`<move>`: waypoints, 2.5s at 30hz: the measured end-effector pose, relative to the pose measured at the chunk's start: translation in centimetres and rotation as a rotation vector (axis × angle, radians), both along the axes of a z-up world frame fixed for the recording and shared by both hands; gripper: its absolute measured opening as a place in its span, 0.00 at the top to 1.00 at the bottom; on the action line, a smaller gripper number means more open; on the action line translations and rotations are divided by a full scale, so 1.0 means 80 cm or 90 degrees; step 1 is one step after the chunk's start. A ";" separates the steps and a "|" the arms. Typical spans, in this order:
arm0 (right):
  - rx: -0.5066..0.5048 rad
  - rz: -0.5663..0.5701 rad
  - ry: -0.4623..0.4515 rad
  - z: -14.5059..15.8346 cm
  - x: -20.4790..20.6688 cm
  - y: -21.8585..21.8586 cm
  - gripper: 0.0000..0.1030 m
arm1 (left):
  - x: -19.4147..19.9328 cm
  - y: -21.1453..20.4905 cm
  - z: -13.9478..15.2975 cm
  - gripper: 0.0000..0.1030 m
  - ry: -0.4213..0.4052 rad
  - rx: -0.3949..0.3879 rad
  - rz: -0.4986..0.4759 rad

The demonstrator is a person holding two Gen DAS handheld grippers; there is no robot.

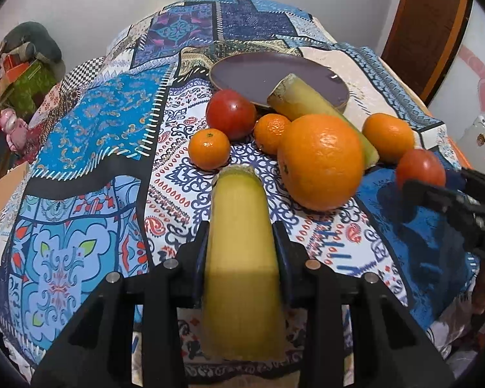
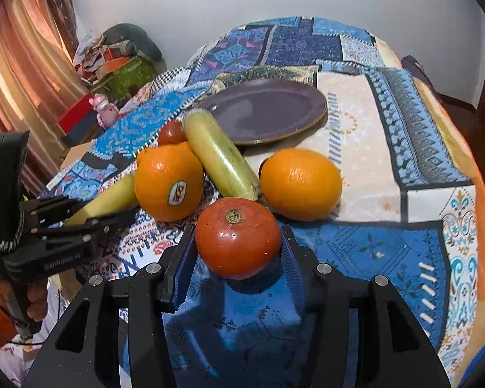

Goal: Organize fruits
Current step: 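Lift the corn cob with the left tool while the right tool grasps the tomato, then lower the corn onto the purple plate with the left tool while the right tool sets the tomato there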

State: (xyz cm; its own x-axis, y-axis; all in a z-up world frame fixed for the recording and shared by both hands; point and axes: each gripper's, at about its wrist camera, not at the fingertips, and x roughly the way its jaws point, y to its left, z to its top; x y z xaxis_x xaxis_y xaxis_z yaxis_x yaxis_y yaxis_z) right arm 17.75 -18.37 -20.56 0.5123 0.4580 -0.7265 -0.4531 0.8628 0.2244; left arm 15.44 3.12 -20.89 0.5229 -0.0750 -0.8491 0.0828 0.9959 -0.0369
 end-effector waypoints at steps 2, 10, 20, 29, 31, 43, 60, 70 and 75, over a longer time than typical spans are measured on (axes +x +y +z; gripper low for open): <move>0.003 -0.001 -0.011 0.008 0.001 -0.001 0.55 | -0.003 0.003 0.009 0.64 -0.002 -0.013 0.001; 0.009 -0.010 -0.053 0.036 0.009 -0.002 0.55 | -0.003 0.015 0.060 0.65 -0.050 -0.020 0.002; 0.004 -0.012 -0.075 0.048 0.025 -0.002 0.55 | 0.010 0.018 0.091 0.65 -0.079 -0.006 -0.009; -0.004 -0.013 -0.109 0.069 0.051 0.002 0.55 | 0.052 0.011 0.133 0.65 -0.147 0.002 -0.020; -0.006 -0.013 -0.114 0.072 0.060 0.004 0.55 | 0.065 0.010 0.139 0.65 -0.157 -0.003 -0.021; -0.051 -0.015 -0.125 0.068 0.125 0.017 0.55 | 0.167 0.006 0.137 0.65 -0.169 -0.025 -0.013; -0.112 0.036 -0.059 0.022 0.217 0.046 0.55 | 0.287 -0.029 0.094 0.65 -0.141 -0.017 -0.040; -0.127 0.076 -0.007 0.001 0.248 0.061 0.55 | 0.330 -0.033 0.067 0.65 -0.111 -0.015 -0.036; -0.134 0.084 0.011 -0.009 0.256 0.067 0.55 | 0.337 -0.033 0.053 0.65 -0.090 -0.008 -0.036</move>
State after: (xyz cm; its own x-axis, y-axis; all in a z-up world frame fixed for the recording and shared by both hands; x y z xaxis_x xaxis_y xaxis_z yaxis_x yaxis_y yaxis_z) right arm 38.21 -13.00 -21.26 0.4444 0.3578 -0.8213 -0.5627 0.8248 0.0549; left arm 42.41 0.45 -16.64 0.6316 -0.1185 -0.7662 0.1441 0.9890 -0.0342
